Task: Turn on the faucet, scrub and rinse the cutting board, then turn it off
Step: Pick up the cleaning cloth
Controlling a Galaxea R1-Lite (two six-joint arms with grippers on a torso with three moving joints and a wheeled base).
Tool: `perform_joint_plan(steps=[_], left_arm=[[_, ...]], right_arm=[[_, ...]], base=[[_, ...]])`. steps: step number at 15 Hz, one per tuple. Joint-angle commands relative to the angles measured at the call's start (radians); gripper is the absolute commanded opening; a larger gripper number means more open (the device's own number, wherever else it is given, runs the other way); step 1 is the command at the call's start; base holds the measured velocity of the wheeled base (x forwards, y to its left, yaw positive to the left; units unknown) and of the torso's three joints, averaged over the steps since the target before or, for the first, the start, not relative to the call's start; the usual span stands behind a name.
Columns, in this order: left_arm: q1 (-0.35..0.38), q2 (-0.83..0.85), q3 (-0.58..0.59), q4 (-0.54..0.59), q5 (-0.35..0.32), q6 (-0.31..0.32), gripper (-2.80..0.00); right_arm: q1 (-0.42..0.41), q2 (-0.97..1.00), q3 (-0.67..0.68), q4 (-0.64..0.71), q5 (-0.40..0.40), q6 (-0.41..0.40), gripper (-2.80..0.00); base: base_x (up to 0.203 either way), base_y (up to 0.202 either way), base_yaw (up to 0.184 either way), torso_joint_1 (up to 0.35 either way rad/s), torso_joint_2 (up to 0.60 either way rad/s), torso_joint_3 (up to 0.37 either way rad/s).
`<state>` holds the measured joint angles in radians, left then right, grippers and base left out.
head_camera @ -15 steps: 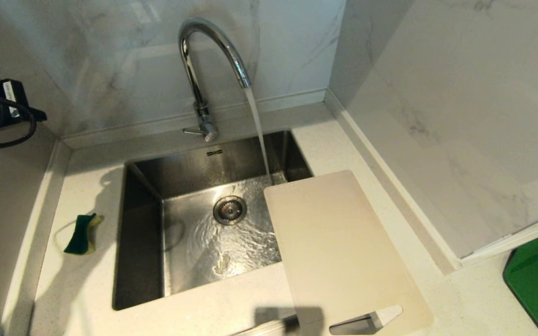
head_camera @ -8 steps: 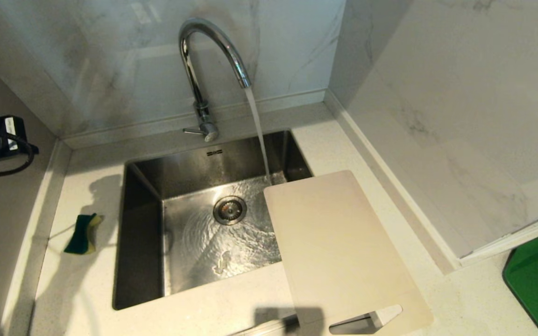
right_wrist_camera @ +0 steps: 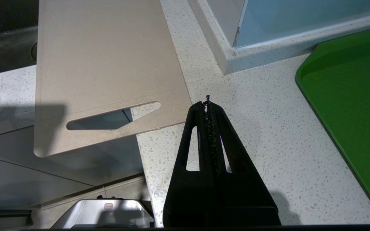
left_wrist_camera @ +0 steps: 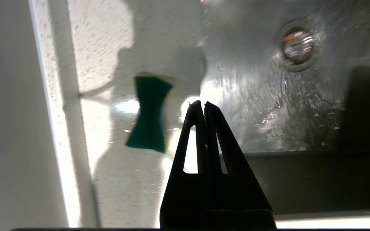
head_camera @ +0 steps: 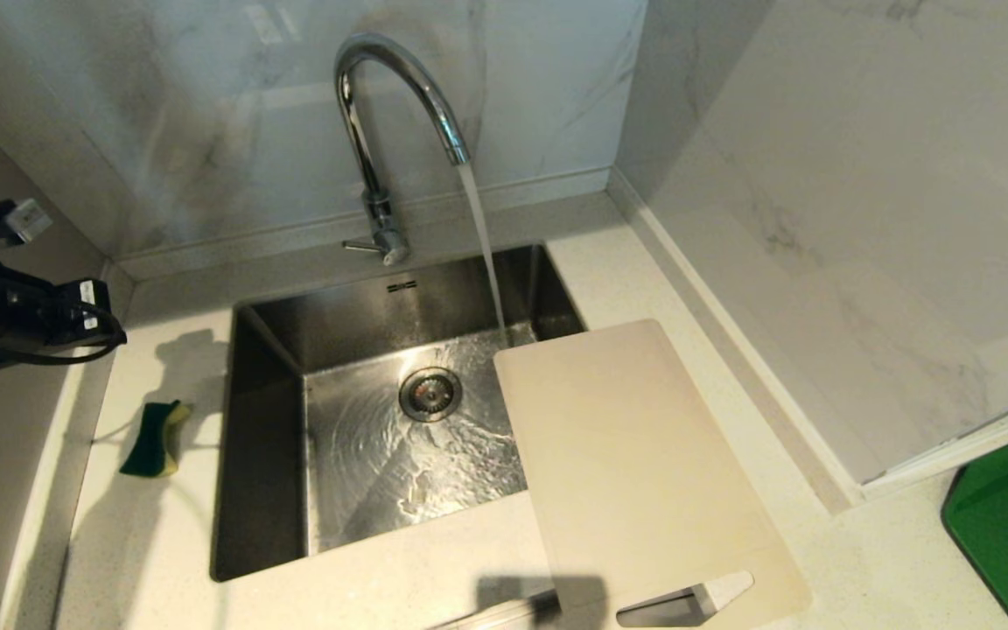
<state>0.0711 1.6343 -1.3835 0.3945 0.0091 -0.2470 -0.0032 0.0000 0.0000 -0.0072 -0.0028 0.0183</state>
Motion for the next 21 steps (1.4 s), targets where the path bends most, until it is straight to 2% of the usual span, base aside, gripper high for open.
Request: perform_joint_plan(steps=[1, 6, 10, 15, 16, 21], left_arm=[[0.028, 0.079, 0.013, 0.001, -0.005, 0.013, -2.80], [0.030, 0.144, 0.043, -0.077, -0.008, 0.018, -2.80], [0.047, 0.173, 0.041, -0.077, -0.032, 0.020, -2.80], [0.050, 0.189, 0.037, -0.072, -0.022, 0.043, -2.80], [0.057, 0.195, 0.034, -0.075, -0.021, 0.049, 0.00], [0.090, 0.220, 0.038, -0.075, -0.031, 0.053, 0.00]], right_arm=[[0.000, 0.000, 0.001, 0.000, 0.000, 0.000, -2.80], [0.000, 0.000, 0.001, 0.000, 0.000, 0.000, -2.80], [0.000, 0.000, 0.000, 0.000, 0.000, 0.000, -2.80], [0.000, 0.000, 0.002, 0.000, 0.000, 0.000, -2.80], [0.000, 0.000, 0.002, 0.000, 0.000, 0.000, -2.80], [0.000, 0.000, 0.002, 0.000, 0.000, 0.000, -2.80]], base=[[0.000, 0.000, 0.000, 0.000, 0.00, 0.000], [0.000, 0.000, 0.000, 0.000, 0.00, 0.000], [0.000, 0.000, 0.000, 0.000, 0.00, 0.000], [0.000, 0.000, 0.000, 0.000, 0.00, 0.000], [0.000, 0.000, 0.000, 0.000, 0.00, 0.000], [0.000, 0.000, 0.000, 0.000, 0.00, 0.000]])
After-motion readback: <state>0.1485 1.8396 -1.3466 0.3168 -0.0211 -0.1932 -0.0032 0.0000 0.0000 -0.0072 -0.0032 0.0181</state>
